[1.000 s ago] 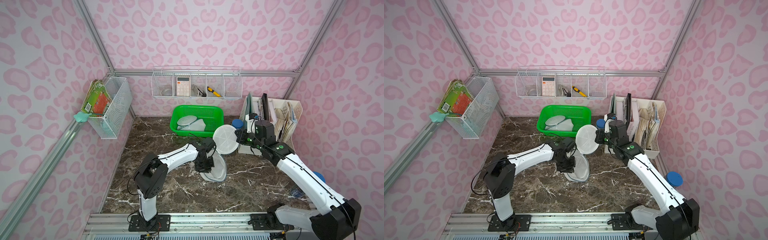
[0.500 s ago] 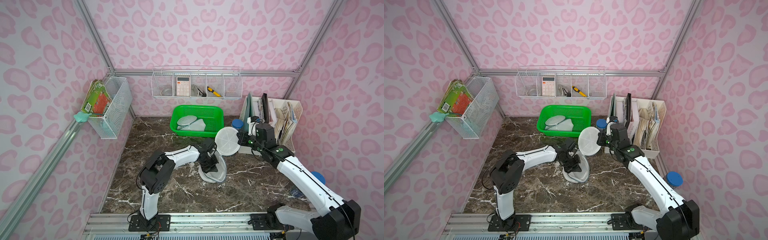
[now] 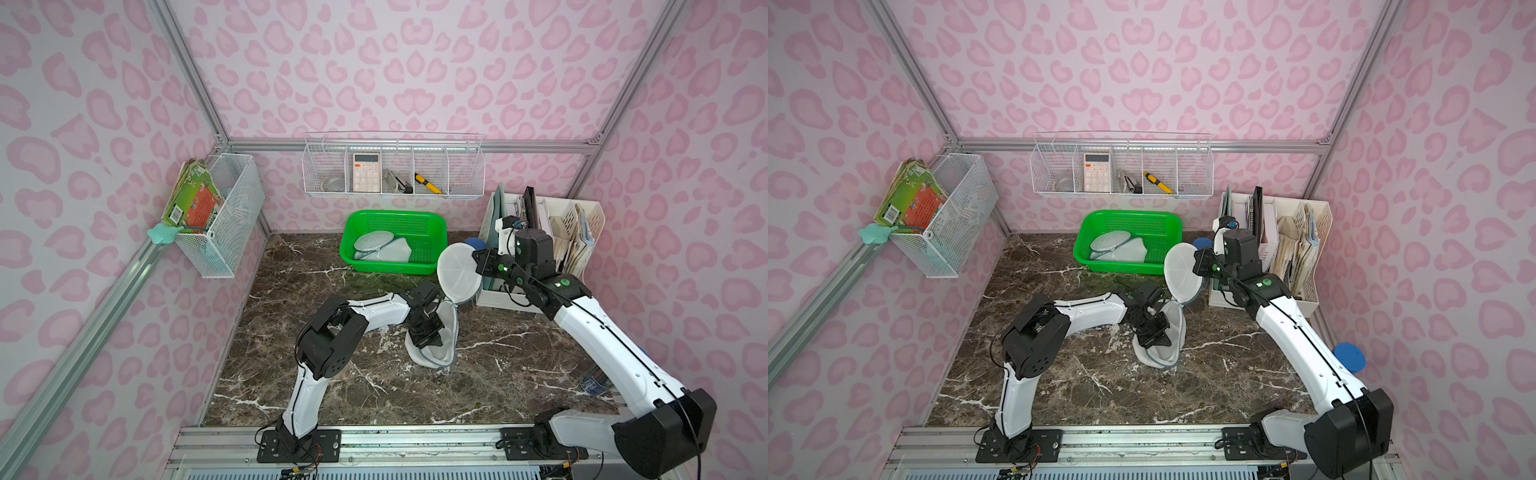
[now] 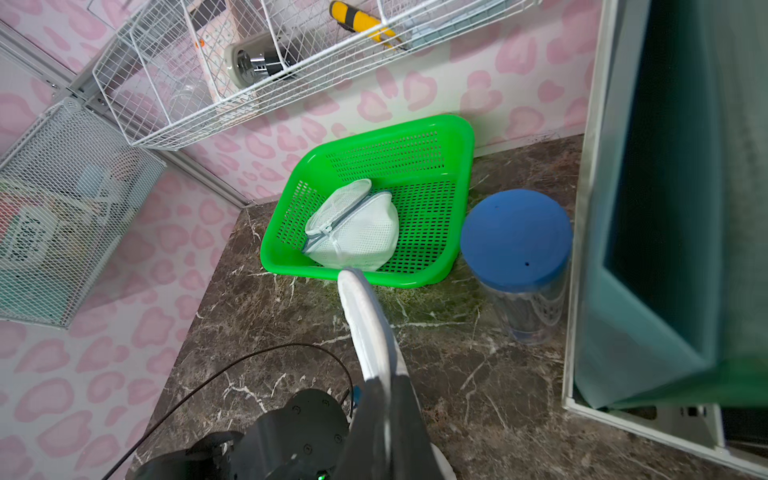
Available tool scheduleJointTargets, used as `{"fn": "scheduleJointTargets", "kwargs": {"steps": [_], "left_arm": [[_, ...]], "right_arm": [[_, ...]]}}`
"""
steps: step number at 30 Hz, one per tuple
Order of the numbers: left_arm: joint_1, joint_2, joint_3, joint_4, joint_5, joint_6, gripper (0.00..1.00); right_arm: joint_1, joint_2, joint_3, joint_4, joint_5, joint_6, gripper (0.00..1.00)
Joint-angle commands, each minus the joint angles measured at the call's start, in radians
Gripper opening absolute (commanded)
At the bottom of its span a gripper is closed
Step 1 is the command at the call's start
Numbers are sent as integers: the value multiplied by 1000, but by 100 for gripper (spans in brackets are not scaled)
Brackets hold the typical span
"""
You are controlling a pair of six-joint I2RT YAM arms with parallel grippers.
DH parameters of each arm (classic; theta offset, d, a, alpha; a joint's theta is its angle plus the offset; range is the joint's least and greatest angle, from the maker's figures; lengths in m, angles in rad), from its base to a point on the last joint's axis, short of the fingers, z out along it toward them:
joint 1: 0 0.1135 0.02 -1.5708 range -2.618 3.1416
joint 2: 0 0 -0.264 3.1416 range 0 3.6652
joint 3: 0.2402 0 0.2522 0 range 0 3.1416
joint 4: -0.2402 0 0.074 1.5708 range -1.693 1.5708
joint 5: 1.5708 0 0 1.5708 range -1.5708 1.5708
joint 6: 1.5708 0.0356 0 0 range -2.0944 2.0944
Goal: Turn the laundry bag inside out
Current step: Turn over the laundry bag at the center of the board.
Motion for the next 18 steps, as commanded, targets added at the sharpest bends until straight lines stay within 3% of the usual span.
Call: {"fn": "scheduleJointTargets", "kwargs": {"steps": [1, 12, 17, 18], "left_arm": [[-10, 21, 11, -258, -150, 103, 0], [-28, 26, 19, -342, -244, 206, 0], [-18, -30, 30, -345, -251, 211, 0], [-12, -52, 32, -348, -250, 212, 5]], "right_arm": [[-3, 59, 90, 56, -50, 28, 0], [-10, 208, 357, 29, -96, 69, 0], [-11, 138, 229, 68, -96, 23, 0], [-12, 109, 176, 86, -93, 14, 0]]}}
